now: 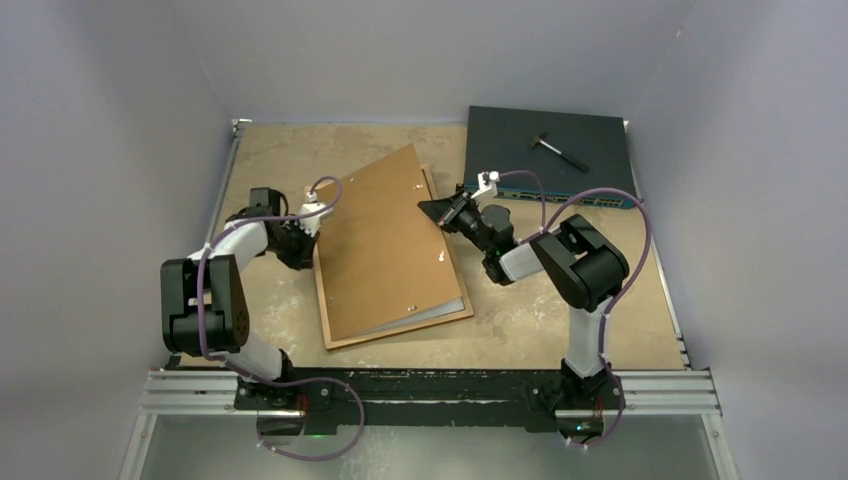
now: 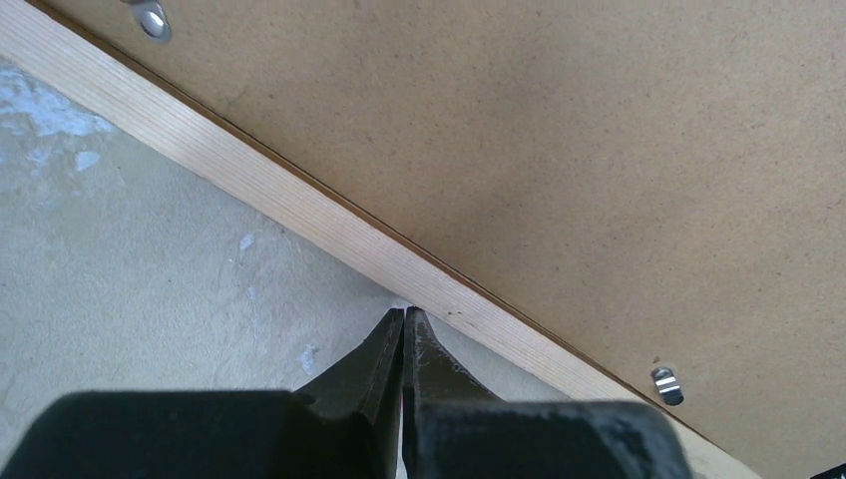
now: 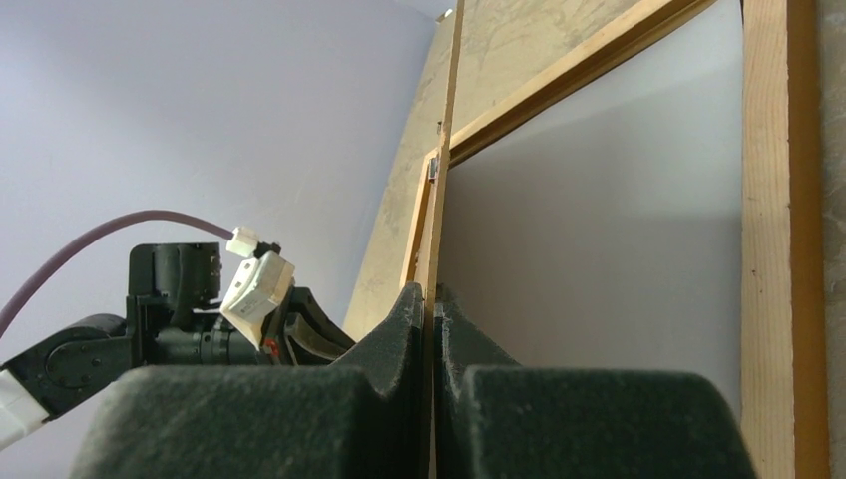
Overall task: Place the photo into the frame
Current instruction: Place the photo frame item in the photo frame.
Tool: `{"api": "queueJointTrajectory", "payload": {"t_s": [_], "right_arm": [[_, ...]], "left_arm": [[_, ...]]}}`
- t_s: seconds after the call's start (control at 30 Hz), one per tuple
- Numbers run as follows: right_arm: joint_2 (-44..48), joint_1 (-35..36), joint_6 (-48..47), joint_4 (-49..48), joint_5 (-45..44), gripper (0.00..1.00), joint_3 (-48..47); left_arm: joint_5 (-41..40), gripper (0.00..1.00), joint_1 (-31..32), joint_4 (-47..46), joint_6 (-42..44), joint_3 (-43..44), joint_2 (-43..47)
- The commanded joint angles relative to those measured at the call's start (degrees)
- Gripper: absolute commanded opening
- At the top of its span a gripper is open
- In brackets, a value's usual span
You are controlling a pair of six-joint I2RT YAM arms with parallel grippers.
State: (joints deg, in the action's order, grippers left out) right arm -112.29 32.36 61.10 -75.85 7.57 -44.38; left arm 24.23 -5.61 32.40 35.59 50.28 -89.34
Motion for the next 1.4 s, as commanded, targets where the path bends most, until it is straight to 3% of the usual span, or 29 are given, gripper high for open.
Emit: {"api": "queueJointTrajectory", "payload": {"t_s": [0.0, 0.33, 0.8, 1.37], "right_arm": [[4.9, 0.1, -3.5, -9.8, 6.8, 0.0, -3.3], [8.7, 0.1, -4.9, -4.7, 8.0, 0.0, -5.2], [7.5, 0.0, -4.3, 8.0, 8.0, 0.0, -10.0], [5.6, -0.8, -2.9, 8.6, 7.8, 0.0, -8.8]], "left_arm": [[4.1, 0.0, -1.1, -0.2, -1.0, 3.4, -0.3], [6.0, 0.0, -4.6, 0.5, -2.0, 6.1, -2.1], [6.1, 0.0, -4.8, -0.3, -2.4, 5.0, -2.6], [6.2, 0.0, -5.7, 0.1, -2.1, 5.5, -2.8]]}}
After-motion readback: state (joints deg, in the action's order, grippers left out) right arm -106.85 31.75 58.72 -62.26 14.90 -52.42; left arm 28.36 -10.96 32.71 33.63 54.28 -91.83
